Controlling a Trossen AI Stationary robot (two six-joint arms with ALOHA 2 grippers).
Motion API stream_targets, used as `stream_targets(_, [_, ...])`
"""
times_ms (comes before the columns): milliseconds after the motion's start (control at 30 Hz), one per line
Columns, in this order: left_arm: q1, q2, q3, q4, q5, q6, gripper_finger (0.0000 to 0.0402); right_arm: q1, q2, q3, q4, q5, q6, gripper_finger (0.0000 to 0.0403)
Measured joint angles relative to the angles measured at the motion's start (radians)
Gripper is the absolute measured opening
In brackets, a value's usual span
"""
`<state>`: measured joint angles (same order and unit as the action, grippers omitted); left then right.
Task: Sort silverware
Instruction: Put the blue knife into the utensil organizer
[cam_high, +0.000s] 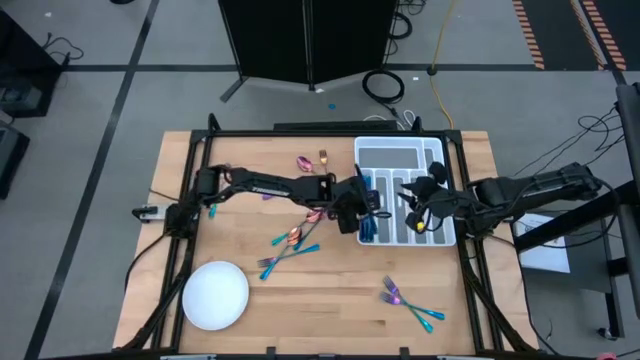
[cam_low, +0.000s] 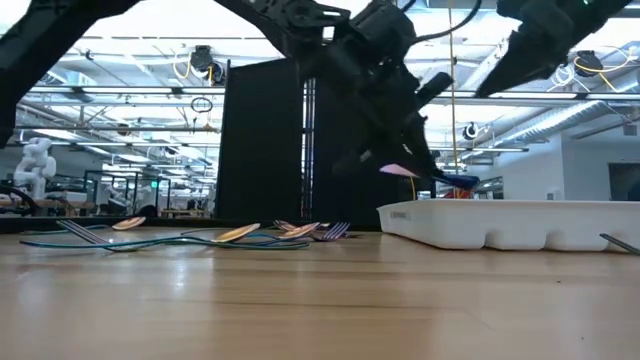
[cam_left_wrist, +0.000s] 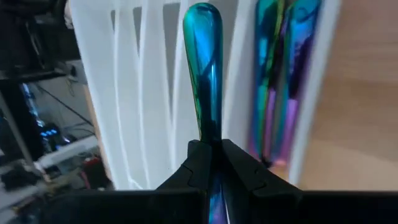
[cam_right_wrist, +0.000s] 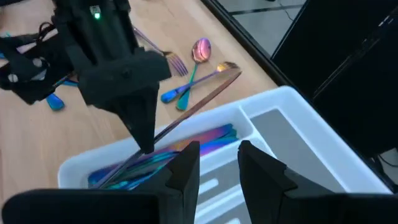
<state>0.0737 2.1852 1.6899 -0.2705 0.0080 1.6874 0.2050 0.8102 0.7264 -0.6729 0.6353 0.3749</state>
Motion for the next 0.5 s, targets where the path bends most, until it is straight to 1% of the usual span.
stream_targets(100, [0.009, 0.029, 0.032, 0.005, 0.011, 0.063, 0.0022, 0.0, -0.03, -0.049, 0.004, -0.001, 0.02, 0.0095])
stream_targets(200, [0.015, 0.045, 0.033, -0.011, 0.01, 0.152, 0.0022, -0.001, -0.043, -0.089, 0.0, -0.005, 0.031, 0.0095])
stream_targets(333, [0.013, 0.052, 0.031, -0.056, 0.01, 0.161, 0.0022, 0.0, -0.049, -0.1, -0.018, -0.011, 0.062, 0.0095])
stream_targets(500, [0.011, 0.052, 0.031, -0.053, 0.01, 0.181, 0.0022, 0.0, -0.049, -0.1, -0.011, -0.013, 0.063, 0.0095])
